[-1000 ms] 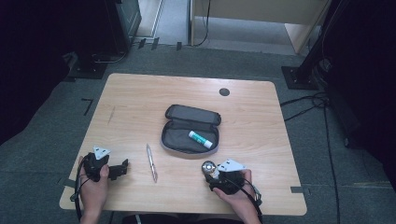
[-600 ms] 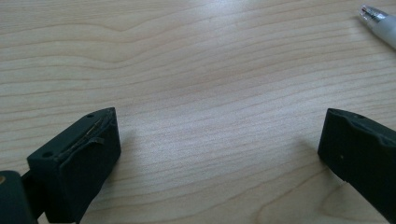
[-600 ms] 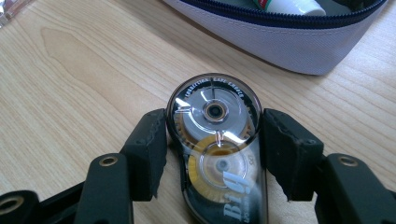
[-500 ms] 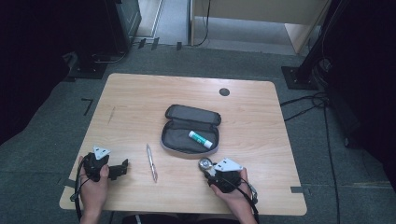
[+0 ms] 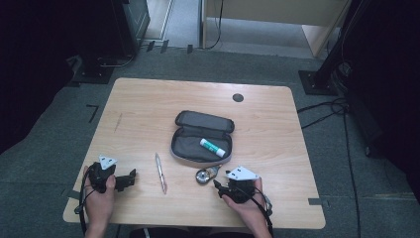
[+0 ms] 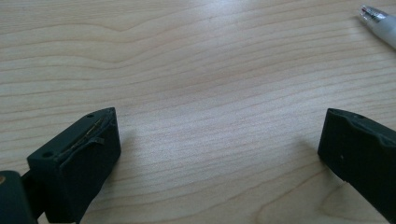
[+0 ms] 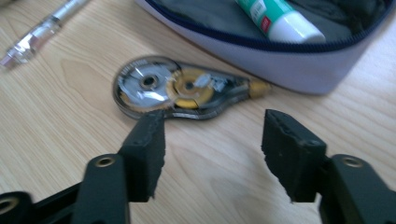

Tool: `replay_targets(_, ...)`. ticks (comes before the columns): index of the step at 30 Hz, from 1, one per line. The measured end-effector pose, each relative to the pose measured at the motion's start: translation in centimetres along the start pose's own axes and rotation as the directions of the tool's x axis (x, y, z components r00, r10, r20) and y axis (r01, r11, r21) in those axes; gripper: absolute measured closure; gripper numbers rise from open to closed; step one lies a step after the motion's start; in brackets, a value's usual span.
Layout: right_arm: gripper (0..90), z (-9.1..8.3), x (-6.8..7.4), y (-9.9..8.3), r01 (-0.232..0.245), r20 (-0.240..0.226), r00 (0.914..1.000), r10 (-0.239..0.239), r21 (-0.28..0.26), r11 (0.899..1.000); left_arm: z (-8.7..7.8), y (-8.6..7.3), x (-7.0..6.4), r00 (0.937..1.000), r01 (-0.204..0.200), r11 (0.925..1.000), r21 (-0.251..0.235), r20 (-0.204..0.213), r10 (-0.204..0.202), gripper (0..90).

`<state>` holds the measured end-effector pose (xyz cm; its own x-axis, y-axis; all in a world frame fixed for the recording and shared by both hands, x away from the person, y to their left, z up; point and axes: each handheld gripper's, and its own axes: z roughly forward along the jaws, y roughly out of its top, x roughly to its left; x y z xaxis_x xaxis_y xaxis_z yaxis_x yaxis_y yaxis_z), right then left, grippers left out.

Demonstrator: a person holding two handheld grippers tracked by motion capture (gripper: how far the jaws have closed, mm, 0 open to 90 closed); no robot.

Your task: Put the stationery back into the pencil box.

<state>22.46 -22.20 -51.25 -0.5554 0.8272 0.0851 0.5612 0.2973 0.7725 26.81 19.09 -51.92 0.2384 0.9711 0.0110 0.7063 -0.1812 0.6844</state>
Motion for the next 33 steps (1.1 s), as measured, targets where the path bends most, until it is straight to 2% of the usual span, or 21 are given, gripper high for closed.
replay_targets(3,34.1,0.1,0.5,0.6,0.014,-0.003,0.9999,-0.014,-0.023,1.000,0.0,0.0,0.0,1.0000,0.000,1.0000,0.000,0.000,0.000,0.0)
replay_targets(7,33.5,0.5,1.4,1.3,0.058,-0.047,0.9971,-0.060,-0.041,0.997,0.0,0.0,0.0,1.0000,0.000,1.0000,0.000,0.000,0.000,0.0)
replay_targets(11,32.7,1.2,1.8,2.0,0.137,-0.110,0.9838,-0.142,-0.052,0.989,0.0,0.0,0.0,1.0000,0.000,1.0000,0.000,0.000,0.000,0.0)
replay_targets(16,29.8,2.3,2.1,2.4,0.177,-0.166,0.9692,-0.182,-0.048,0.983,0.0,0.0,0.0,1.0000,0.000,1.0000,0.000,0.000,0.000,0.0)
replay_targets(27,27.9,3.6,2.1,2.2,0.232,-0.127,0.9640,-0.234,-0.033,0.972,0.0,0.0,0.0,1.0000,0.000,1.0000,0.000,0.000,0.000,0.0)
replay_targets(33,29.1,3.1,2.4,1.9,0.243,-0.125,0.9616,-0.244,-0.026,0.970,0.0,0.0,0.0,1.0000,0.000,1.0000,0.000,0.000,0.000,0.0)
